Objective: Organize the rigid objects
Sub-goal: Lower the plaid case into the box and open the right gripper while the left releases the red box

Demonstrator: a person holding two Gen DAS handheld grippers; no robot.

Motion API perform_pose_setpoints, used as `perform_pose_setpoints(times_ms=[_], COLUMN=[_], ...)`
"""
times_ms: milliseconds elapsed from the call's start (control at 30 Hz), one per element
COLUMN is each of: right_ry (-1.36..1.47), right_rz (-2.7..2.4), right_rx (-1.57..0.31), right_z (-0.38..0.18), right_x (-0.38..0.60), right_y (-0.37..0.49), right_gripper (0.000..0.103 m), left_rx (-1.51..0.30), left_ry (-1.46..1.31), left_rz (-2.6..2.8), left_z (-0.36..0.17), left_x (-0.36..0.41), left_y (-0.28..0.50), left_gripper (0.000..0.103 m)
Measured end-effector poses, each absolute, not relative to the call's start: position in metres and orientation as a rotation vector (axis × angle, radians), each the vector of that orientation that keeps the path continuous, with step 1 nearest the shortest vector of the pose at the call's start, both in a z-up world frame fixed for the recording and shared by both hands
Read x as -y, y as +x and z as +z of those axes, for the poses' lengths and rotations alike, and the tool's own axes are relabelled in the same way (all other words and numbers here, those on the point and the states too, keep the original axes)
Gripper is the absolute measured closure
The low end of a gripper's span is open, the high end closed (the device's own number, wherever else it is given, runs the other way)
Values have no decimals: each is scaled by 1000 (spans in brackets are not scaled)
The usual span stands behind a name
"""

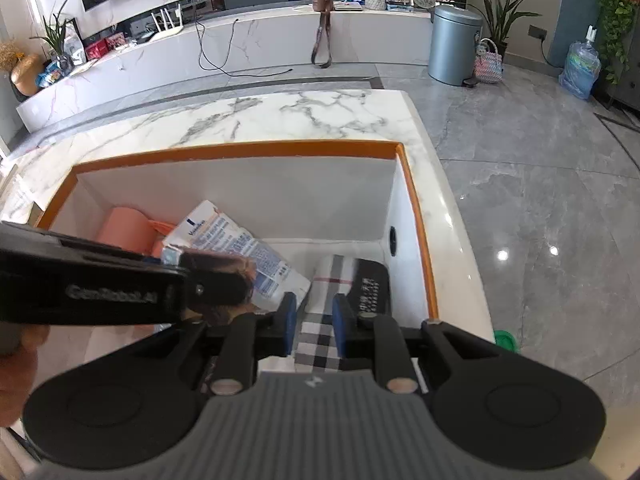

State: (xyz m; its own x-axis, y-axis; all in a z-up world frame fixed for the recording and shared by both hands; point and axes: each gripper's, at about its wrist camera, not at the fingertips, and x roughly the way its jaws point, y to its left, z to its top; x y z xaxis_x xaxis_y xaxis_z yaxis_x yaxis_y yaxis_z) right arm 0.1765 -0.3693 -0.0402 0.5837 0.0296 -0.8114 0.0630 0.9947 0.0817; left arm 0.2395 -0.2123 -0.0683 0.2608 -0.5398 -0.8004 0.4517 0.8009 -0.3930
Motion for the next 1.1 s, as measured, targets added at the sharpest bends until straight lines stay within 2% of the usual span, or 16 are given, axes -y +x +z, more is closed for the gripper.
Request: perform_pose_setpoints(times_ms=[367,500,533,667,767,867,900,967,1100], right_ry=[118,119,115,111,102,134,134,122,110], right_rz=[-26,-36,-33,-25,-14,11,14,19,15], right_rx=[-926,-927,-926,-923,-919,-929,-931,-937,-950], right_z=[-38,-38,-38,-38,-38,-39,-40,-42,-46], right_x=[373,375,374,370,366,363,361,356,353], right_y=[172,171,171,170,171,173,173,174,176], right_gripper=[85,79,77,71,70,72,72,72,78], left_rx=[-1241,-1258,-1259,-1237,-1191,-1141,-1142,-1161,-1174], left_ry=[-198,-209,-205,-189,-137,-103,-91,-68,-95], left_rz=[-723,-704,-691,-632,-612,-618,-624,-639,-658], left_z=[-93,-95,-95,-89,-78,-71,-71,-75,-85], left_x=[212,213,212,202,196,191,191,194,198], left_y=[246,245,245,244,242,240,240,241,241], left_gripper=[77,77,76,60,56,61,71,80,82])
